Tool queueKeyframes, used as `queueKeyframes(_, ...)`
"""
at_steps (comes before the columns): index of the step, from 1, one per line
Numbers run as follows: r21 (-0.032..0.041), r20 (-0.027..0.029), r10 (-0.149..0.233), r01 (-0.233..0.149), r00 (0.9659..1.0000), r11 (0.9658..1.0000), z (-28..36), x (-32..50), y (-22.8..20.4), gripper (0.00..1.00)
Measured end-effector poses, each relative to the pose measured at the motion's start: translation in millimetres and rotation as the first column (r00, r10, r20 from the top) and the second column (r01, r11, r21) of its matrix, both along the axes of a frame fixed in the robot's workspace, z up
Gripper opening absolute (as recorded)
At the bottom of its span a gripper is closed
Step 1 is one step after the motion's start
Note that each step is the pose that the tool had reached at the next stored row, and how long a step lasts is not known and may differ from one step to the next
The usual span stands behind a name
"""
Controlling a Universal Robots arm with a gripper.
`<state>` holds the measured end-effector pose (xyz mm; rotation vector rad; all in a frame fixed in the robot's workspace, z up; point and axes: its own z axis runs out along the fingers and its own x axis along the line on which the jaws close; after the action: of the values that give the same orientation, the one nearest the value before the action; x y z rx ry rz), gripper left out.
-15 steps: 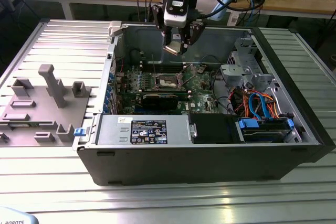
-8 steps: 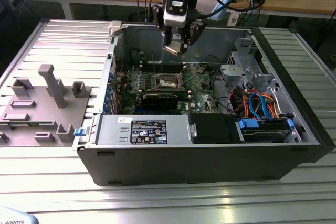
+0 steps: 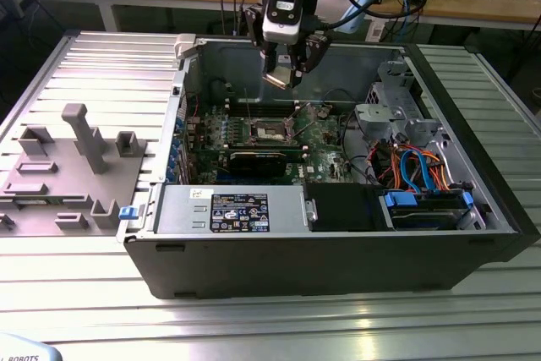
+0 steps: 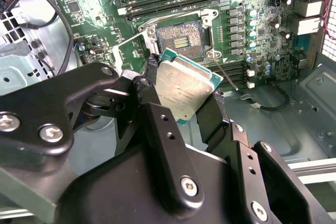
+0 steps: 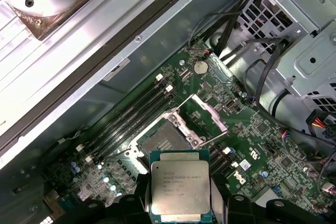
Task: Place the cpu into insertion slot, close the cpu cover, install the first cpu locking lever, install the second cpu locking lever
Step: 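Place the cpu into insertion slot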
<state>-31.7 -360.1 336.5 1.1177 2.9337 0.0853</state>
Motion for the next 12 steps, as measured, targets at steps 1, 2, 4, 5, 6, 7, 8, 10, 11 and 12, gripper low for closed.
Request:
queueKeyframes(1,0.0000,0.0000,-0.001,0.001,1.0000,1.0000,0.0,0.0,0.0,0.54)
queueKeyframes(2,0.0000,0.0000,-0.002,0.002,1.0000,1.0000,0.0,0.0,0.0,0.54)
queueKeyframes(4,0.0000,0.0000,-0.005,0.005,1.0000,1.0000,0.0,0.0,0.0,0.54)
queueKeyframes(5,0.0000,0.0000,-0.006,0.006,1.0000,1.0000,0.0,0.0,0.0,0.54)
queueKeyframes(6,0.0000,0.0000,-0.007,0.007,1.0000,1.0000,0.0,0.0,0.0,0.54)
queueKeyframes(7,0.0000,0.0000,-0.009,0.009,1.0000,1.0000,0.0,0.0,0.0,0.54)
queueKeyframes(8,-0.0001,0.0000,-0.010,0.010,1.0000,1.0000,0.0,0.0,0.0,0.54)
queueKeyframes(10,0.0000,0.0000,-0.012,0.012,0.9999,0.9999,0.0,0.0,0.0,0.54)
queueKeyframes(11,0.0000,0.0000,-0.013,0.013,0.9999,0.9999,0.0,0.0,0.0,0.54)
queueKeyframes(12,0.0000,0.0000,-0.014,0.014,0.9999,0.9999,0.0,0.0,0.0,0.54)
